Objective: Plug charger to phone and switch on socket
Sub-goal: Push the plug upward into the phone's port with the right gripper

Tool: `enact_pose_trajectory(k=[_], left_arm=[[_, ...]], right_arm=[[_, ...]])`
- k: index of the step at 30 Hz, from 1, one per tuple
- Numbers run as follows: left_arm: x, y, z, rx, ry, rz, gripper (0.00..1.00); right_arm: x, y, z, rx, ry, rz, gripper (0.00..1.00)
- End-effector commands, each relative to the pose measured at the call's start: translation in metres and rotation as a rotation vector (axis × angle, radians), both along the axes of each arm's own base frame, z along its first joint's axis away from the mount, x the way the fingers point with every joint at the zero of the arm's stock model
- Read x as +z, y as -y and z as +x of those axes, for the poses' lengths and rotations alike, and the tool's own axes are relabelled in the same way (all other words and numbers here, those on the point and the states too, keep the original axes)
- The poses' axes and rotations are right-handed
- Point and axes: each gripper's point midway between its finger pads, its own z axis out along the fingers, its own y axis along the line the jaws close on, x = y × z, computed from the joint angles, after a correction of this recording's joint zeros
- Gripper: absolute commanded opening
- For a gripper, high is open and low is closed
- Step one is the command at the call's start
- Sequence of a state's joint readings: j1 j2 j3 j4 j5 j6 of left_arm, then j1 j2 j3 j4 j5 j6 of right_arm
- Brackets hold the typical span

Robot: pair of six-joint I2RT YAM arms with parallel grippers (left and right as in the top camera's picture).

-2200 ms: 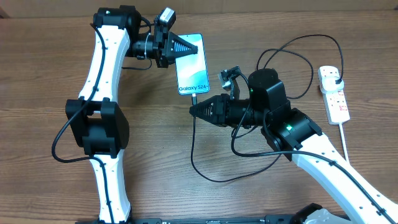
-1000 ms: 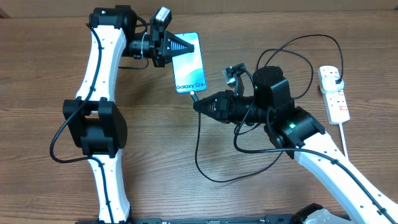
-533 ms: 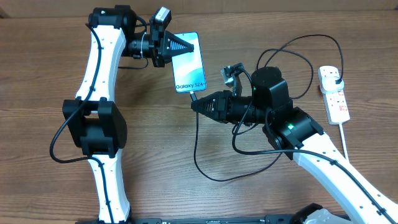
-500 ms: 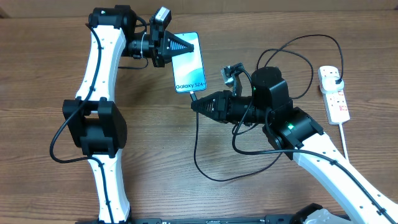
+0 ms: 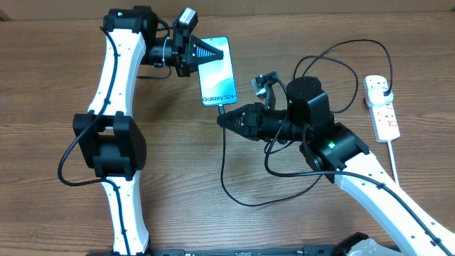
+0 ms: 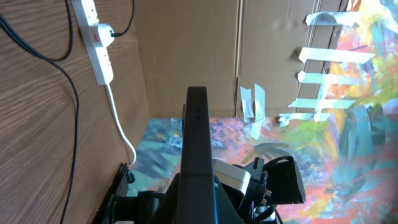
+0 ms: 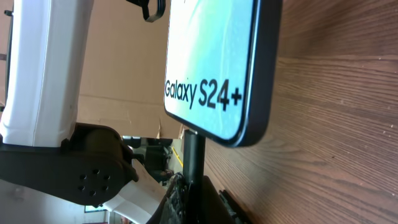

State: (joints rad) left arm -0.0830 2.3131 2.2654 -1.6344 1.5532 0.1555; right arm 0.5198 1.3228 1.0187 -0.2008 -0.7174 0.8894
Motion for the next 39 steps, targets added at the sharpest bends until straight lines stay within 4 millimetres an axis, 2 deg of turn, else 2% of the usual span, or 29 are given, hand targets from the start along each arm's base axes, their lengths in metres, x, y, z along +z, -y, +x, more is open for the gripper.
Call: enact_pose_trajectory(k=[1, 13, 39], left_arm=[[0.028, 0.017, -0.017, -0.04, 0.032, -0.031, 0.04], [0.028, 0.019, -0.019, -0.046, 0.029, -0.031, 0.04], [0.027, 0.022, -0.023, -0.054, 0.026, -0.029, 0.04]], right_arm=[[-0.002, 0.009, 0.024, -0.116, 0.044, -0.031, 0.04], [-0.003, 0.026, 0.04, -0.178, 0.045, -0.037, 0.04], [-0.009, 0.037, 0.051, -0.194, 0.052, -0.052, 0.04]])
